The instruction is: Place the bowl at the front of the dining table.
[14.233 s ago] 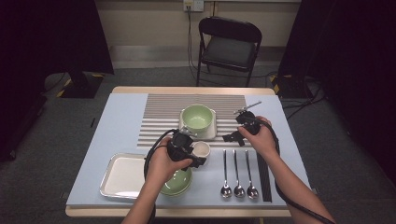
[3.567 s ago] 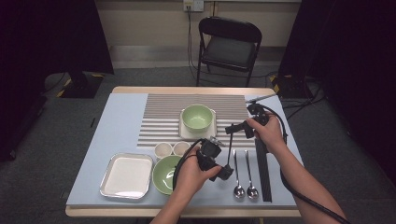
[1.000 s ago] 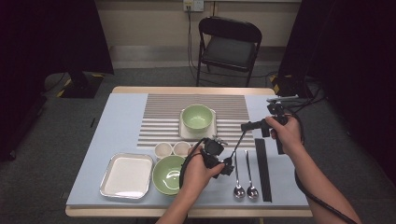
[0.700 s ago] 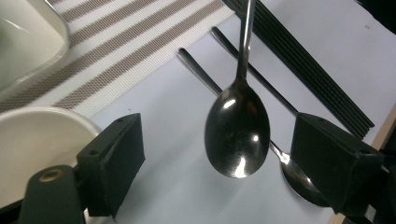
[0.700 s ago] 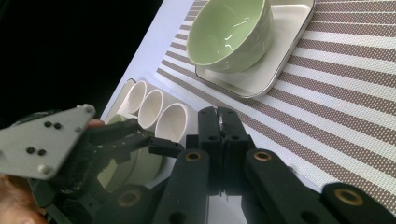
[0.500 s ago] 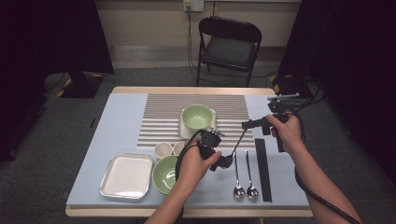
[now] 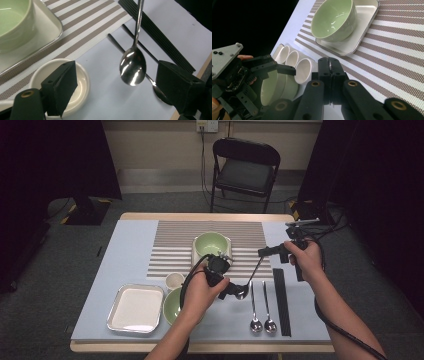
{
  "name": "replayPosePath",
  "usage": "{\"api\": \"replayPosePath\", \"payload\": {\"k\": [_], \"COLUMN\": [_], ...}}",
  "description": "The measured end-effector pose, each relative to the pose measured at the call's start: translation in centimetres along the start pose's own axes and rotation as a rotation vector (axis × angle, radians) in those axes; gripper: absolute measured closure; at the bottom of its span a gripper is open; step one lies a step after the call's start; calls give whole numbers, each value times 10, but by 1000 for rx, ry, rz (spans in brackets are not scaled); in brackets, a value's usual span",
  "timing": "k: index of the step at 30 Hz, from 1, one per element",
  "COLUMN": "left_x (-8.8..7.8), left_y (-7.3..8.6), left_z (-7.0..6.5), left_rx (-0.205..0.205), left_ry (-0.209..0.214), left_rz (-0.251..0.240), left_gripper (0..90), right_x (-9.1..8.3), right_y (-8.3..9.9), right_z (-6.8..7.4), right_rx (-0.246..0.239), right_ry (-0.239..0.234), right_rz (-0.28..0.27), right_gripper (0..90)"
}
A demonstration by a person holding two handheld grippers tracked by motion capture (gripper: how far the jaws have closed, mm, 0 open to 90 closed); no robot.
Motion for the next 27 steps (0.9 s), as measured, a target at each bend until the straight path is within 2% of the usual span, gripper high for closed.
{"api": "replayPosePath", "payload": {"k": [1, 2, 4, 6, 11, 13, 15, 27], "left_x": [-2, -4, -8, -11, -19, -22, -24, -31], "left_y": [1, 2, 3, 4, 9, 11, 13, 24], "left_z": [2, 4, 8, 10, 21, 25, 28, 39], "left_rx": [1, 2, 0, -16, -19, -35, -31, -56], "left_ry": [6, -13, -20, -5, -37, -34, -41, -43], "left_rz": [0, 5, 1, -6, -8, -16, -17, -18], "left_gripper": [171, 171, 172, 172, 172, 172, 172, 172], "right_x": [0, 0, 1, 2, 4, 5, 6, 9], "right_y": [0, -1, -1, -1, -2, -2, -3, -1], "right_z": [0, 0, 0, 0, 0, 0, -1, -5], "right_rx": [1, 3, 6, 3, 0, 2, 1, 15], "right_ry": [-1, -1, 2, 4, 9, 7, 9, 14], "right_rz": [-1, -1, 0, 0, 3, 7, 5, 17], "right_gripper": [900, 900, 900, 900, 900, 900, 900, 900]}}
Point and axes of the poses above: each handheld gripper's, and its own axes: x roughly forward along the jaws, y roughly out of its underside, z roughly to its left, the point moved 9 cm from there along x, roughly forward along the jaws, and after that the axes turned 3 degrees about -z, right-handed, at the moved point
